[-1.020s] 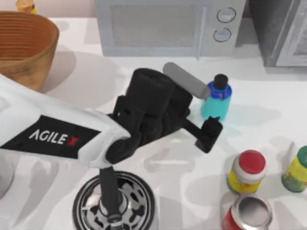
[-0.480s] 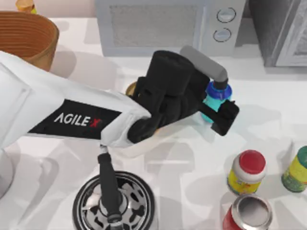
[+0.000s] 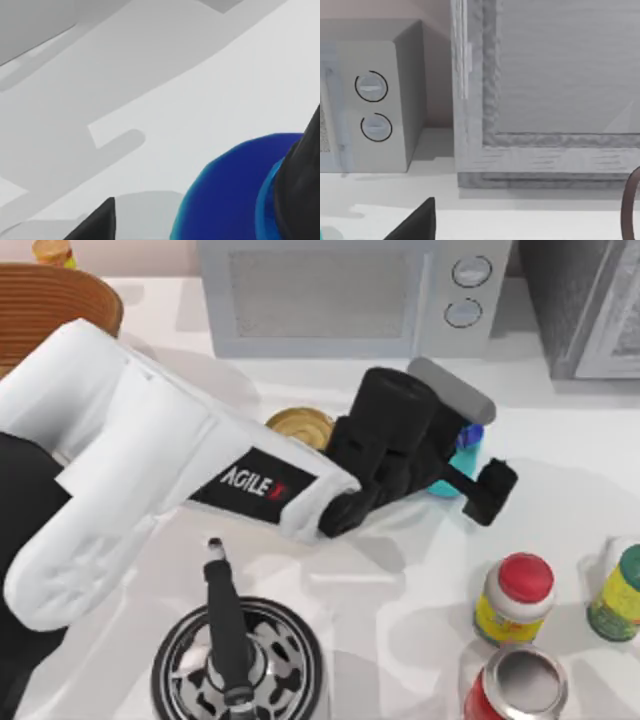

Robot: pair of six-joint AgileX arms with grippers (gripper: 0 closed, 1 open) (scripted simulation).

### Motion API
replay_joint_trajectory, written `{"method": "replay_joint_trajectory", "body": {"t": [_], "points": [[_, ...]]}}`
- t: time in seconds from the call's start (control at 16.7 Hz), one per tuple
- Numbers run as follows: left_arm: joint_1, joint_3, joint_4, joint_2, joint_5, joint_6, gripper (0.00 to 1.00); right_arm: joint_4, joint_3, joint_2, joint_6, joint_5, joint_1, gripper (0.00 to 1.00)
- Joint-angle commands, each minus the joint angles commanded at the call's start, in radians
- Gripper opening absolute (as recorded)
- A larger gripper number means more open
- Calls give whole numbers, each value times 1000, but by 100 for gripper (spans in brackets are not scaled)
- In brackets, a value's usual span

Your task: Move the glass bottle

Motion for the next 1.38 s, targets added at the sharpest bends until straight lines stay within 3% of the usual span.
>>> {"method": "replay_joint_trajectory", "body": {"t": [0.24,1.02,1.38], "points": [[0,0,2,2,0,0,100,0,0,0,0,0,0,100],[0,0,2,2,0,0,2,0,0,0,0,0,0,100],[0,0,2,2,0,0,0,0,0,0,0,0,0,100]]}}
